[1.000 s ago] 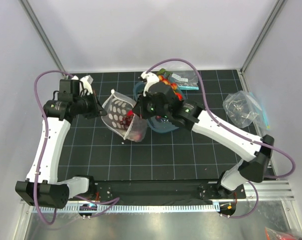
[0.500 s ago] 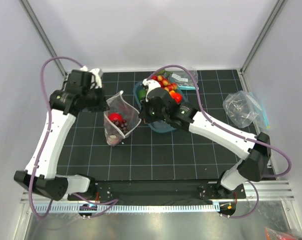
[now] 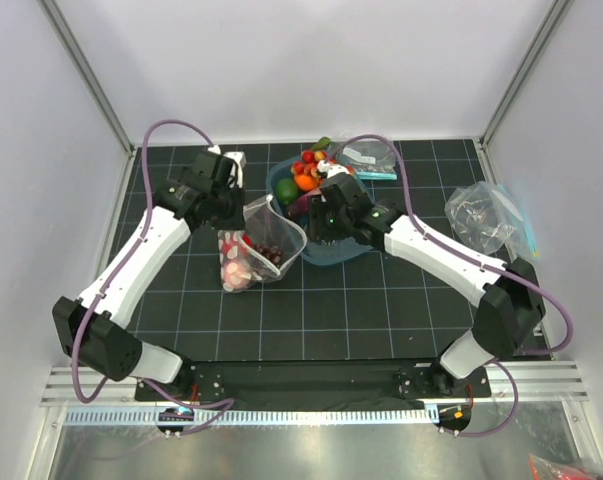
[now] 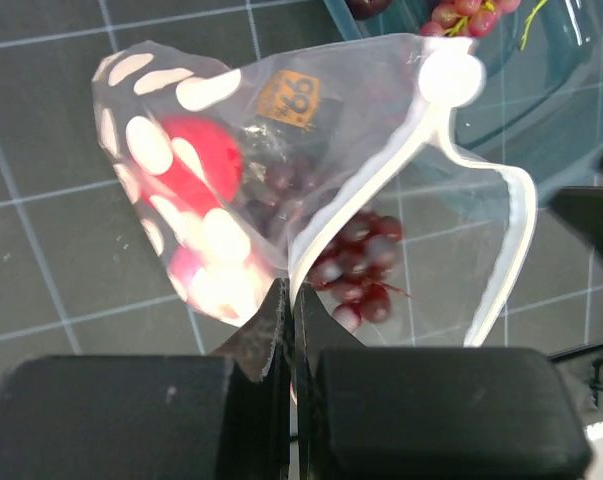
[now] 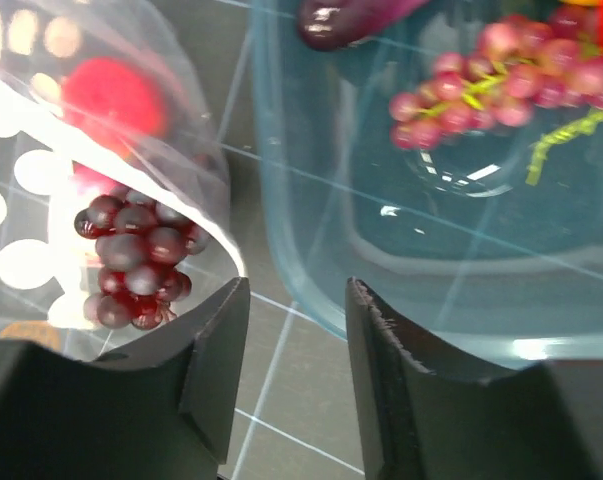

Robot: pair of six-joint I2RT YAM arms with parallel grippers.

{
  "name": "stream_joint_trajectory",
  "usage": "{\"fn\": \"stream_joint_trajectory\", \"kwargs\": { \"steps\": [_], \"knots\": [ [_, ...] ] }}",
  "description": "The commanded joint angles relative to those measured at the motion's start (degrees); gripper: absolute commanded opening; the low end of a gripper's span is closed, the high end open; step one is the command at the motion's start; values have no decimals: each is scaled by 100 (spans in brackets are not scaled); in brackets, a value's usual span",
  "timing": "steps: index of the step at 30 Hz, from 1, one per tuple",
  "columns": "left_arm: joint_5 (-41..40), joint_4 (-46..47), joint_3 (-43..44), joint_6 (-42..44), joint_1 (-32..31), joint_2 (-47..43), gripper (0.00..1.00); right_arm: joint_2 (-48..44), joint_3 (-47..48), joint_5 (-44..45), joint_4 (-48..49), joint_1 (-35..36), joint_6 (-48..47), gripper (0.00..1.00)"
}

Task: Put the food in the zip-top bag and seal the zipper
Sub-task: Adjust the zipper food storage bag at the center of the board.

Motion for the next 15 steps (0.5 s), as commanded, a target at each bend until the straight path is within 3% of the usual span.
{"fn": "stream_joint_trajectory", "kwargs": {
  "steps": [1, 12, 15],
  "knots": [
    [3, 1097, -499, -69, -14, -353, 1, -649, -119, 263, 49, -160, -69, 51],
    [-94, 1819, -1361, -43, -14, -1354, 6, -1397, -1050, 456, 786, -951, 282, 60],
    [-50, 1933, -1537, -43, -14, -1548, 6, -1248, -1253, 597, 1226, -1092, 213, 75]
  ]
}}
